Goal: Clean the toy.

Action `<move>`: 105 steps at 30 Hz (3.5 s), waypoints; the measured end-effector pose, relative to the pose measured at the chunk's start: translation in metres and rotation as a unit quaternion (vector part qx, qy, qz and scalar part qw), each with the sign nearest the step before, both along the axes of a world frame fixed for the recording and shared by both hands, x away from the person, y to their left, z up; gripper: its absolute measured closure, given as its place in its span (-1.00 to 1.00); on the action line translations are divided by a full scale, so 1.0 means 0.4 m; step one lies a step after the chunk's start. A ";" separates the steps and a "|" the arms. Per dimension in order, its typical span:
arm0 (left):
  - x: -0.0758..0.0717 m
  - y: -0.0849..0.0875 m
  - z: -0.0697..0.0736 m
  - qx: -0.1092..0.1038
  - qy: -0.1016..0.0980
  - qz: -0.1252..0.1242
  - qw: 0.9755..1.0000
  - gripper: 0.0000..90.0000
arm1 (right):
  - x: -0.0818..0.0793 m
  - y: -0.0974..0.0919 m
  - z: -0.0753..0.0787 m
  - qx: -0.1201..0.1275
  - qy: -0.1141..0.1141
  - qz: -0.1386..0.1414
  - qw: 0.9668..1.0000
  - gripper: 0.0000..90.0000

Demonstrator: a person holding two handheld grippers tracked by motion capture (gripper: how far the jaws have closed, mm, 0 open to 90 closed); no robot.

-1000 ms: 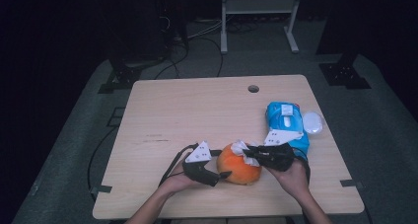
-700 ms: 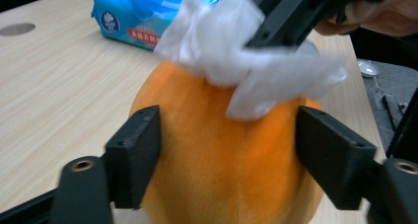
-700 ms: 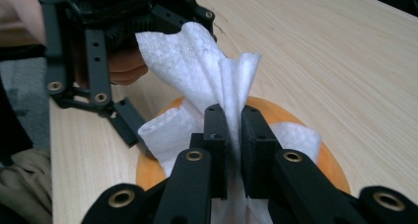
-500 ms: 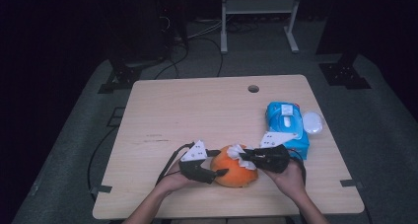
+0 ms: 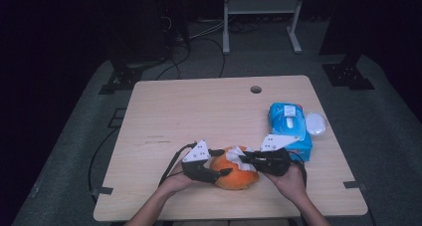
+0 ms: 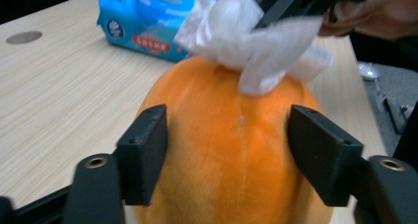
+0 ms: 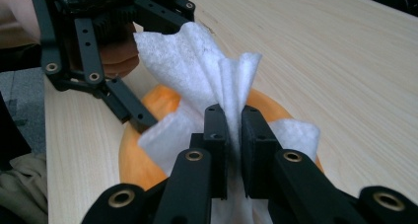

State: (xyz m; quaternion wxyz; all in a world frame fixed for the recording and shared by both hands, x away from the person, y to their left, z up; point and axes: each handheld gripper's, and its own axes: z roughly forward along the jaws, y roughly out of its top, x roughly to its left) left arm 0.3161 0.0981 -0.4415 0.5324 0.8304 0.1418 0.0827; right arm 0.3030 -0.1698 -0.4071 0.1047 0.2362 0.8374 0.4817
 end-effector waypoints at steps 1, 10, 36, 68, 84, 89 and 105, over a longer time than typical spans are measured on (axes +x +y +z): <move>0.001 0.003 -0.001 0.000 0.003 0.001 1.000 -0.22 | 0.005 -0.006 -0.003 0.003 0.005 -0.003 1.000 0.82; 0.004 0.014 -0.009 0.002 0.007 0.000 1.000 -0.18 | 0.030 -0.058 -0.017 0.018 0.025 -0.033 0.999 0.82; 0.013 0.026 -0.013 -0.004 0.018 0.004 1.000 -0.23 | 0.049 -0.090 -0.041 0.005 0.109 0.016 0.994 0.82; 0.000 -0.004 0.006 0.008 0.034 -0.011 0.999 -0.57 | 0.033 -0.069 -0.012 -0.004 0.075 0.044 0.996 0.81; 0.012 0.006 0.009 -0.007 0.074 0.001 0.997 -0.85 | 0.011 -0.040 -0.003 -0.015 0.060 0.077 0.995 0.81; 0.003 -0.016 -0.009 0.009 0.089 -0.029 0.996 -0.66 | 0.007 -0.033 0.003 -0.019 0.062 0.089 0.994 0.81; 0.010 0.009 0.021 -0.018 0.005 0.024 1.000 -0.69 | 0.021 -0.036 -0.008 -0.012 0.038 0.043 0.998 0.81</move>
